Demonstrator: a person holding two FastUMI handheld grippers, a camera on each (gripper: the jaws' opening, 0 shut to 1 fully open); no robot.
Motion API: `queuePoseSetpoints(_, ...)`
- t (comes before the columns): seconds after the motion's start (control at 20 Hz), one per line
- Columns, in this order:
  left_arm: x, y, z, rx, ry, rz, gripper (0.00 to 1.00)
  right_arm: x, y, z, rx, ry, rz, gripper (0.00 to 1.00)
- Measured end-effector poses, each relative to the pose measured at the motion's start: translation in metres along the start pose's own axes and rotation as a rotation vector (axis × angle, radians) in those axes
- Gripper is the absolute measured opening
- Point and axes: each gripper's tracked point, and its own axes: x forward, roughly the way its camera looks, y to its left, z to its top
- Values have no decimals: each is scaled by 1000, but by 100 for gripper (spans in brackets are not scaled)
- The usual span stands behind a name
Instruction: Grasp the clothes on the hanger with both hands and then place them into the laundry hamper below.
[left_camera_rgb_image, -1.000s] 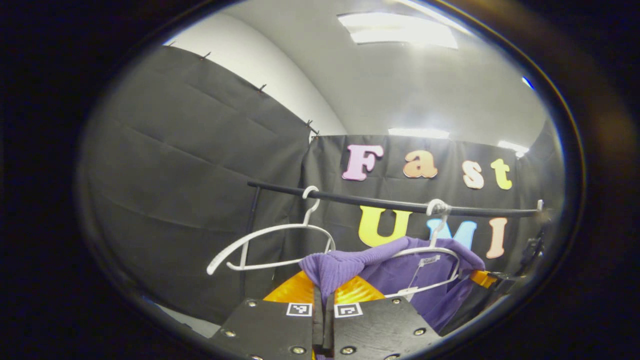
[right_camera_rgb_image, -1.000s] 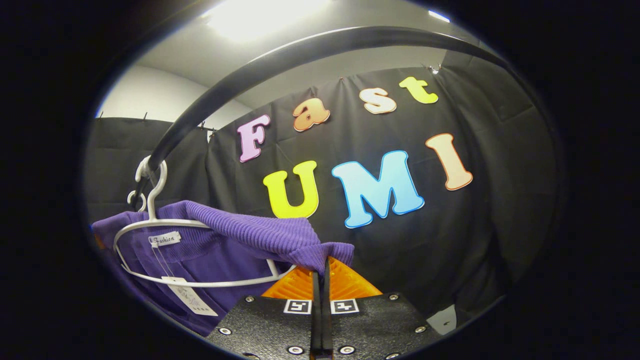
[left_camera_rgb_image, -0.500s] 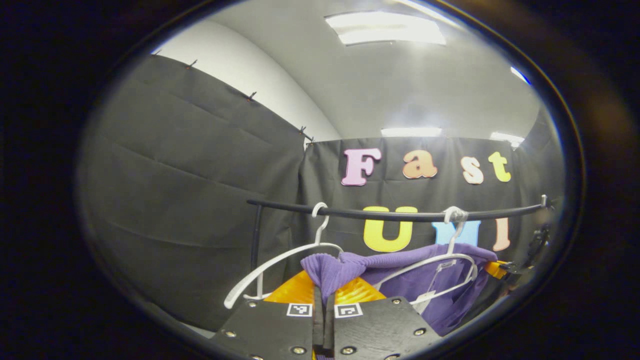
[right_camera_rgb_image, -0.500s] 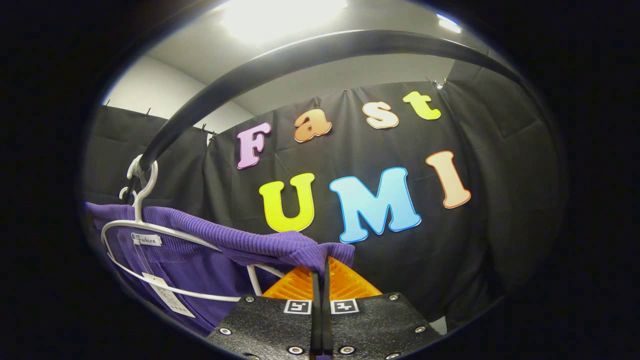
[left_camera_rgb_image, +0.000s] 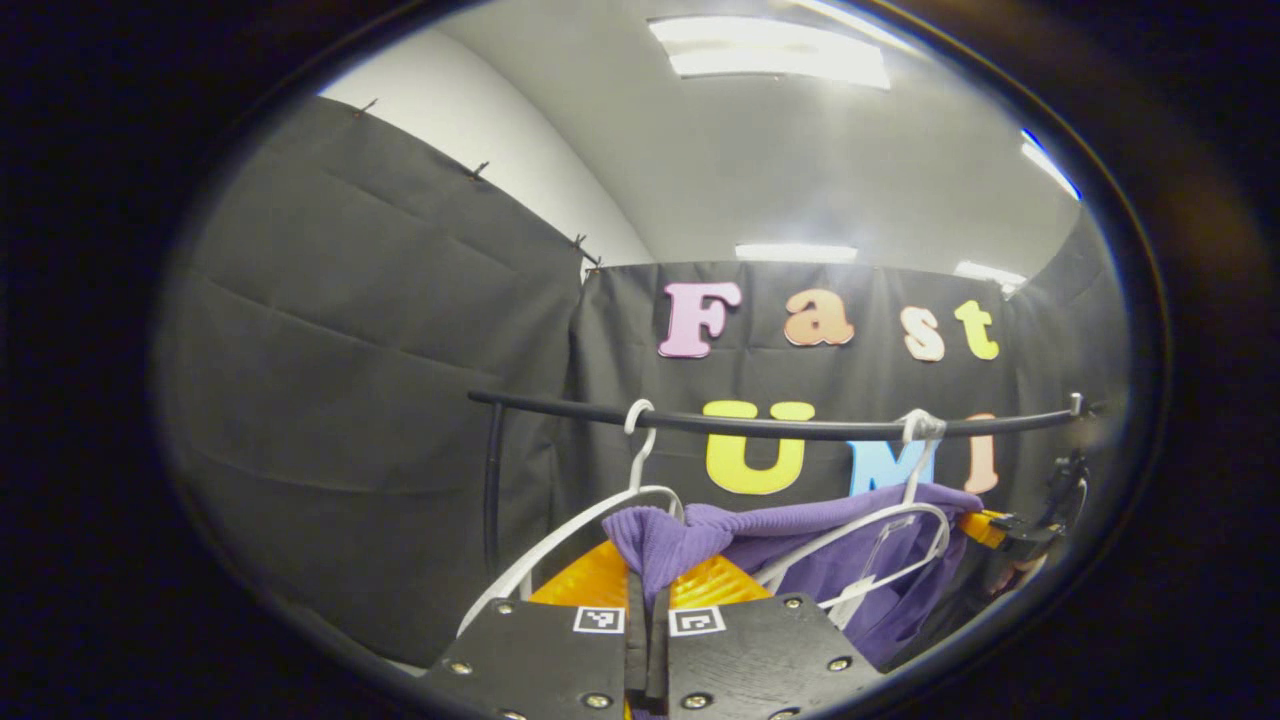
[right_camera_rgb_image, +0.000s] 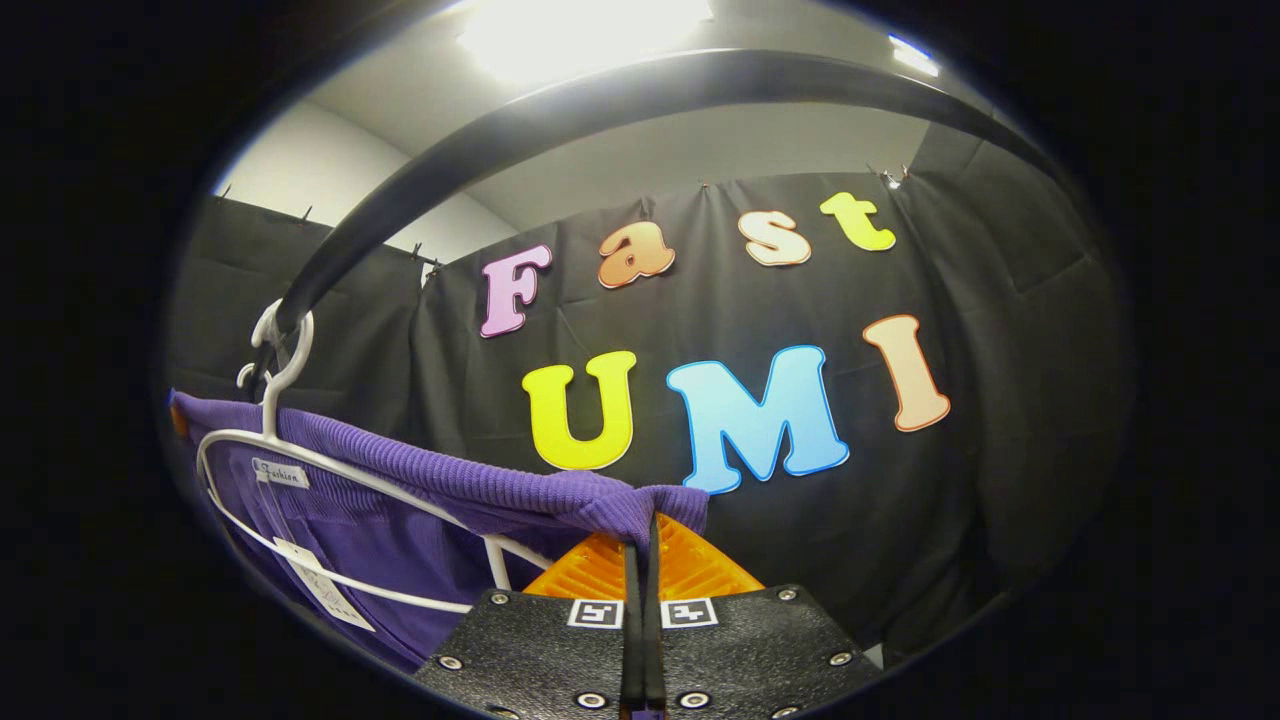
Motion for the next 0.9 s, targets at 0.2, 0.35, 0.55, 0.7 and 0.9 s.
queuePoseSetpoints(0.2, -3, 8, 11, -1, -2, -2, 1, 2, 8, -1, -17, -5, 26, 0)
queuePoseSetpoints(0.35, -1, 10, -4, 30, 30, -29, 1, 4, 7, -4, -51, -3, 34, 0)
queuePoseSetpoints(0.55, -4, 17, -30, 73, 82, -52, 1, 4, 10, -12, -32, 25, 46, 0)
queuePoseSetpoints(0.7, -12, 20, -50, 35, 110, -59, 1, 3, 8, -18, -65, 34, 45, 0)
queuePoseSetpoints(0.9, -15, 17, -73, -6, 129, -53, 1, 6, -1, -38, -75, 75, 25, 0)
